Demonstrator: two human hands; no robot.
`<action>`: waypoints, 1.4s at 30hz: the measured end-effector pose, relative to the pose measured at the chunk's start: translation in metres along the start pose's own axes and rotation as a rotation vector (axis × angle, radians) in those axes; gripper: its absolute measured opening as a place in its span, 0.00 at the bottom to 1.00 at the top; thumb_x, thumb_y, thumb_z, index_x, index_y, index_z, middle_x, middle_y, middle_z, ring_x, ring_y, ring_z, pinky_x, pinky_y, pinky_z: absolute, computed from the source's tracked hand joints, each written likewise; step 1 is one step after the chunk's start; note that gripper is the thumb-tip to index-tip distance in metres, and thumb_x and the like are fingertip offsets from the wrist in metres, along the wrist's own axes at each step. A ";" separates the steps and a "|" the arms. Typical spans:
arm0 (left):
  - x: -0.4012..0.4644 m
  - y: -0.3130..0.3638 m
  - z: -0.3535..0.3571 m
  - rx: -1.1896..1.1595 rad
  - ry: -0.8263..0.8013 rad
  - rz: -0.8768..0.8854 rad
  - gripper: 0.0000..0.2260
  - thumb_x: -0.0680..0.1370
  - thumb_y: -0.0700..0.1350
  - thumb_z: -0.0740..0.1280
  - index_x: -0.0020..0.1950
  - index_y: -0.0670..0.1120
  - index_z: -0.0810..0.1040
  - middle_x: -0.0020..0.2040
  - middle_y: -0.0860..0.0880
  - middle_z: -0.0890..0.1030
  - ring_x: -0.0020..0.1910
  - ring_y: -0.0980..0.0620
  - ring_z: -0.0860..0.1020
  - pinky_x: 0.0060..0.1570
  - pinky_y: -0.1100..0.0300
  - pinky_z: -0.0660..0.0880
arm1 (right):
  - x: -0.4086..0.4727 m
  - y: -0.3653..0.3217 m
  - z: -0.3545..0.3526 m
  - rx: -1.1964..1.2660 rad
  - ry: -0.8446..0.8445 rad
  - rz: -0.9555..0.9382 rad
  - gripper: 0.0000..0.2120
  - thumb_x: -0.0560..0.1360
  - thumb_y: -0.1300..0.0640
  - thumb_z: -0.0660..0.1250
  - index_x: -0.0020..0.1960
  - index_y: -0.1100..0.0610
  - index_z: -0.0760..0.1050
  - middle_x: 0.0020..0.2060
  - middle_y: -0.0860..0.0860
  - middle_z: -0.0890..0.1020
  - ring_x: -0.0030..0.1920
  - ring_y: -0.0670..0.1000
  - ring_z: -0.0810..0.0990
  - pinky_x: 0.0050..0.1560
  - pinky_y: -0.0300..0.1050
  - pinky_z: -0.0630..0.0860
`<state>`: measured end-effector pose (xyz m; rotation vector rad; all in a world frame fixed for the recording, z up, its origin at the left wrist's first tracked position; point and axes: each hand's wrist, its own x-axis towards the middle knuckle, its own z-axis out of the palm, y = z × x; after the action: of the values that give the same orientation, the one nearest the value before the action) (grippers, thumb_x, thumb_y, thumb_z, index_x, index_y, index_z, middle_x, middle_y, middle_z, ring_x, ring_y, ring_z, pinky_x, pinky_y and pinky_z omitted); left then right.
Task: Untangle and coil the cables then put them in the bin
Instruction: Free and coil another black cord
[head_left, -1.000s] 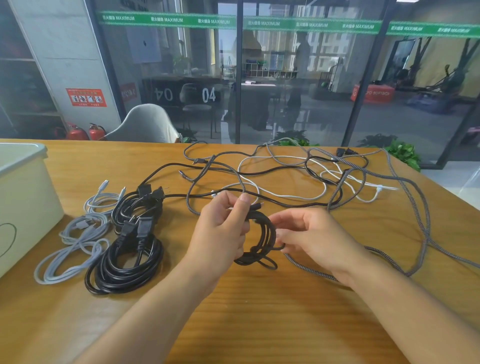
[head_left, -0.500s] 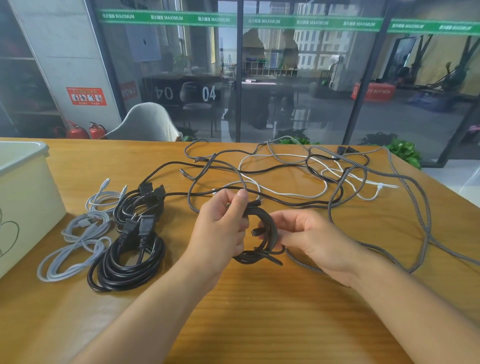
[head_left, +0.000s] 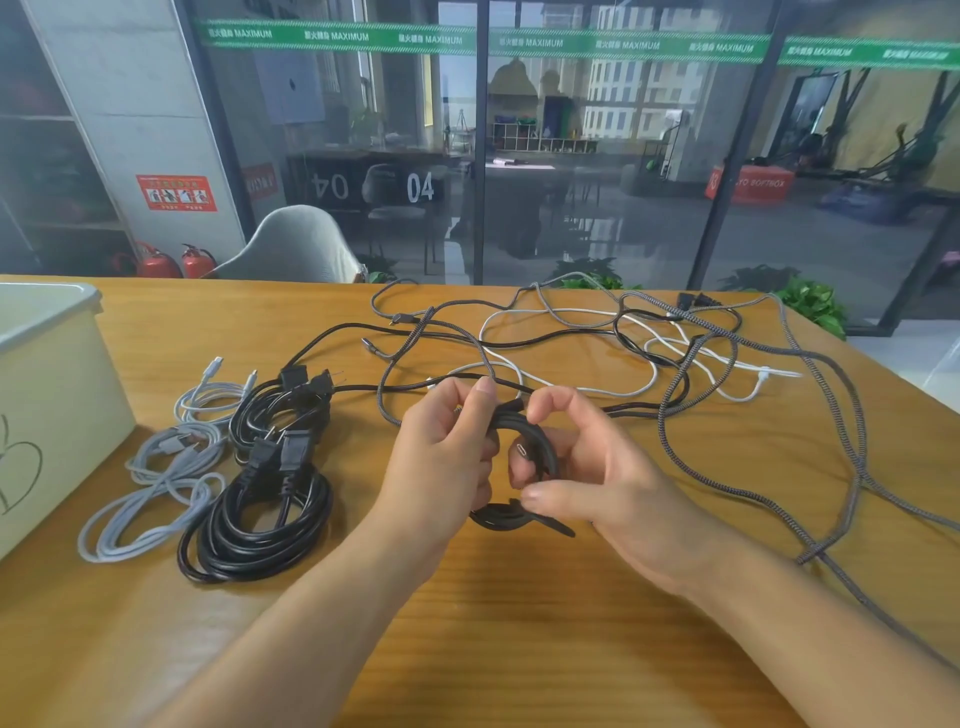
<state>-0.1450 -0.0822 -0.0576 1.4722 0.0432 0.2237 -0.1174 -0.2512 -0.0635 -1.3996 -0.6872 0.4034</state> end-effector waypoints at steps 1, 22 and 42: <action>0.000 0.000 0.001 0.001 -0.003 -0.008 0.13 0.85 0.52 0.62 0.45 0.46 0.72 0.30 0.52 0.63 0.26 0.53 0.59 0.25 0.61 0.59 | 0.001 0.002 0.004 -0.045 0.024 -0.031 0.18 0.74 0.67 0.72 0.56 0.51 0.70 0.40 0.52 0.77 0.41 0.50 0.74 0.47 0.41 0.75; 0.003 -0.002 0.002 0.219 0.038 0.090 0.14 0.86 0.54 0.61 0.43 0.48 0.71 0.28 0.56 0.68 0.26 0.54 0.63 0.26 0.59 0.62 | 0.000 -0.004 0.006 -0.529 0.553 -0.397 0.00 0.81 0.54 0.70 0.51 0.50 0.79 0.46 0.45 0.85 0.50 0.51 0.83 0.53 0.46 0.79; 0.002 -0.002 -0.003 -0.163 -0.034 -0.064 0.10 0.86 0.52 0.60 0.50 0.46 0.70 0.33 0.52 0.61 0.30 0.52 0.55 0.27 0.60 0.55 | 0.004 0.004 -0.023 -0.970 0.696 -0.359 0.09 0.81 0.48 0.69 0.53 0.49 0.87 0.52 0.39 0.86 0.43 0.41 0.84 0.42 0.43 0.81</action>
<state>-0.1437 -0.0791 -0.0595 1.3097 0.0433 0.1466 -0.0989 -0.2652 -0.0671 -2.0929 -0.5324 -0.7911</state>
